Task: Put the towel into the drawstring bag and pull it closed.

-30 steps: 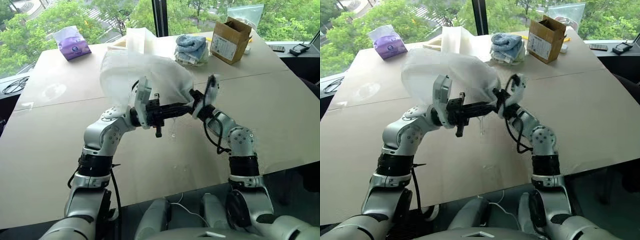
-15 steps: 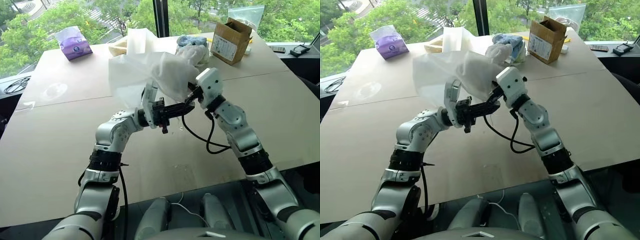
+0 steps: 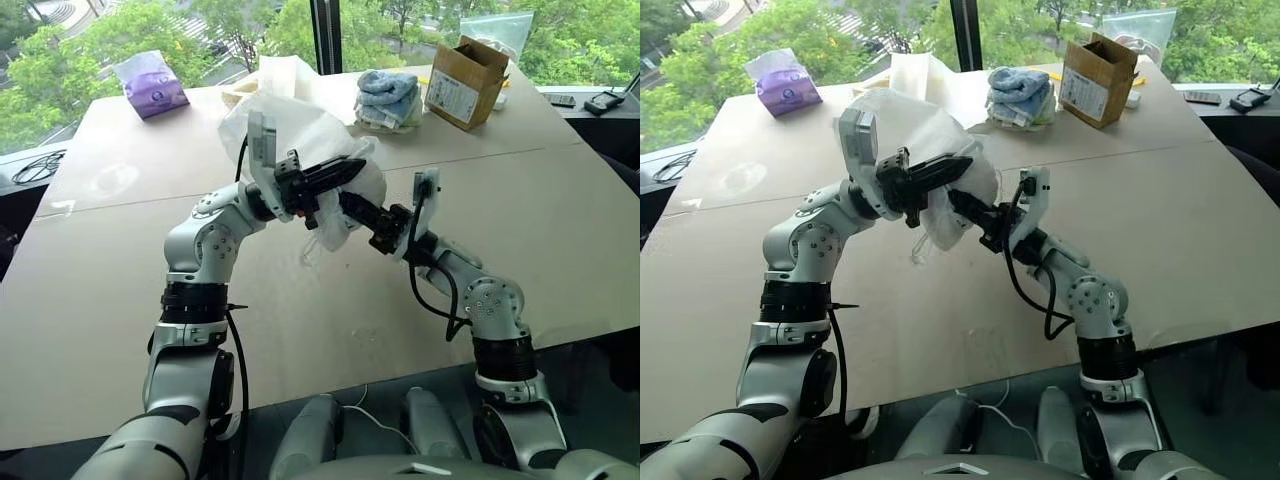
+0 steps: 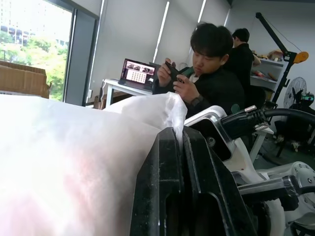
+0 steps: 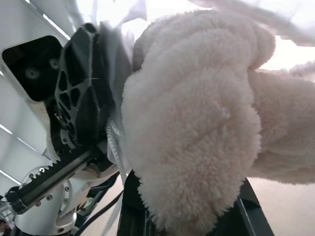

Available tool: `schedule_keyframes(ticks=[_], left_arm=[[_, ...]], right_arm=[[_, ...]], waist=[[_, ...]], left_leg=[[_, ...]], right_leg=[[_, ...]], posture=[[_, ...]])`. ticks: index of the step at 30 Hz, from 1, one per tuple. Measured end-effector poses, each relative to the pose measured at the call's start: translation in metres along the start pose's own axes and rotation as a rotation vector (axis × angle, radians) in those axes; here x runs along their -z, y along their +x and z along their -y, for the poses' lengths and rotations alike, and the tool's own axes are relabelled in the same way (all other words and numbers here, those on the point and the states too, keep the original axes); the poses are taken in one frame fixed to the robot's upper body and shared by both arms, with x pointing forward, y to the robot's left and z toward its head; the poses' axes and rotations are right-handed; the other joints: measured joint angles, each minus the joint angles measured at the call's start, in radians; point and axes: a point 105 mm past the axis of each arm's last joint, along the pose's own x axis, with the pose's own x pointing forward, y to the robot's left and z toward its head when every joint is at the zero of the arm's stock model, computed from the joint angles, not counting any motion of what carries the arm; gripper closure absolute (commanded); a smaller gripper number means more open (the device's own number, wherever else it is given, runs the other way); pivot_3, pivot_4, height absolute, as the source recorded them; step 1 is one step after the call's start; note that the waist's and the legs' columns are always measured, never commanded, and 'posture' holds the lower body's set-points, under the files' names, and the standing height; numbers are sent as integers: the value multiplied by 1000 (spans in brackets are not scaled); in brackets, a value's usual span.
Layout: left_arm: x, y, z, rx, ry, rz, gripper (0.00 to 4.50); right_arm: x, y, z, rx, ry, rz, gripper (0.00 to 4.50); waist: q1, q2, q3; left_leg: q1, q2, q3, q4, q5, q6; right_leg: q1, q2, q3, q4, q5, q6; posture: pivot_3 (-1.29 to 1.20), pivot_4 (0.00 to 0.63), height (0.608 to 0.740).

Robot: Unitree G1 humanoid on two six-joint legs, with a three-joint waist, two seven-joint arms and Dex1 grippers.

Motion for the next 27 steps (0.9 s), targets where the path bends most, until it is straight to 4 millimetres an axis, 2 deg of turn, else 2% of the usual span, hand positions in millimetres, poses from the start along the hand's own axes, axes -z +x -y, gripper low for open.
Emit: schedule_keyframes(ticks=[4, 9, 14, 18, 24, 26, 27], left_arm=[[3, -1, 0, 0, -8, -2, 4500], [4, 0, 1, 2, -13, 0, 4500], [4, 0, 1, 2, -14, 0, 4500], [4, 0, 0, -1, -14, 1, 4500], [5, 0, 0, -1, -16, 3, 4500], [6, -1, 0, -4, -20, 2, 4500], [7, -1, 1, -5, -24, 3, 4500]], right_arm=[[4, 4, 9, 83, -233, -43, 4465], [-8, 15, 14, 145, -788, -45, 4465], [-12, 13, 30, 190, -1209, -52, 4465], [-16, 8, 31, 159, -1500, -43, 4465], [-2, 7, 22, 54, -1748, -56, 4465], [-2, 10, 20, 68, -1698, -27, 4465], [-6, 12, 20, 108, -1611, 9, 4465]], waist=[[-9, 0, 0], [-10, 0, 0], [-9, 0, 0], [-10, 0, 0], [-10, 0, 0], [-10, -1, 0], [-10, -1, 0]], left_leg=[[0, 0, 1, 0, 0, 0], [0, 0, 1, 0, 0, 0], [0, 0, 1, 0, 0, 0], [0, 0, 1, 0, 0, 0], [0, 0, 1, 0, 0, -1], [0, 0, 1, 0, 0, -1], [0, 1, 1, 0, 0, -1]], right_leg=[[-1, 0, 0, 1, 0, 0], [-1, 0, 0, 1, 0, 0], [-1, 0, 0, 1, 0, 0], [-1, 1, 0, 1, 0, 0], [-1, 1, 1, 1, 0, 0], [0, 1, 1, 1, 0, 0], [0, 1, 1, 1, 0, 0]], posture=[[0, 150, 740], [0, 150, 740], [0, 150, 740], [0, 150, 740], [0, 150, 740], [0, 150, 740], [0, 150, 740]])
